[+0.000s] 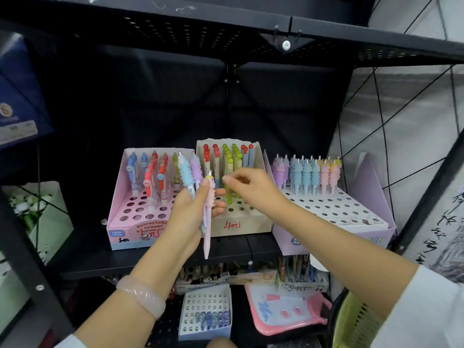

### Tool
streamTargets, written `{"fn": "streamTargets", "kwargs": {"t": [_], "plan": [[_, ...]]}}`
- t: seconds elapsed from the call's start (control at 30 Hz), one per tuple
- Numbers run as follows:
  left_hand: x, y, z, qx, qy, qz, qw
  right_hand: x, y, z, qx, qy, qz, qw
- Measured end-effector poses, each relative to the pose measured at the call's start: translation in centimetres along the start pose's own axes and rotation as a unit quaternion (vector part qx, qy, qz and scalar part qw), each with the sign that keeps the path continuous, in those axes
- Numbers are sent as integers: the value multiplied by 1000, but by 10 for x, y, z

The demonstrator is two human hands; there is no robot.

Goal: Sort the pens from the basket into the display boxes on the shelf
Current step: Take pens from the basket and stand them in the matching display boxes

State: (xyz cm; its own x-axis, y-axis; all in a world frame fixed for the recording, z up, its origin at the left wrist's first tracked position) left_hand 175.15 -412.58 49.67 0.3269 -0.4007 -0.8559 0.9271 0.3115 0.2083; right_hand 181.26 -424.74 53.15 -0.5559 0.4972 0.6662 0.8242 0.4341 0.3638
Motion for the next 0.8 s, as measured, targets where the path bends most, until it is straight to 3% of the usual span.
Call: {"fn": "streamTargets", "kwargs": {"t": [0.07,0.13,0.37,0.5,0.63,0.8], "plan": [[1,-1,8,-7,22,13,1000,3,-7,3,76,80,17,994],[3,-2,16,-8,33,16,999,2,-13,2,105,137,27,985],[16,1,45,-6,50,-7,999,-15,-24,-18,76,189,62,977],[19,3,64,55,22,-44,997,-30,-22,-45,-8,233,94,968],[28,8,80,54,148,-48,986,-55,-16,-97,-141,300,121,936],[35,17,103,65,158,-60,983,-107,-13,-159,-281,102,122,946]]}}
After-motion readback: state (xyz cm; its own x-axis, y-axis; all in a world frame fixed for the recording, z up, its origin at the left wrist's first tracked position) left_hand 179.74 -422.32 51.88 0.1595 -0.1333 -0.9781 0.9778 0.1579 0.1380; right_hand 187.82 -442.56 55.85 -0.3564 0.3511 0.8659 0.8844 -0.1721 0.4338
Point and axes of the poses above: each hand's wrist, its own y-axis towards the middle knuckle, its own z-axis out of the palm, x = y × z, the point moved 2 cm from there along y, towards the middle knuckle, and after that the axes turned 3 degrees about -y, right-handed, at the moved point
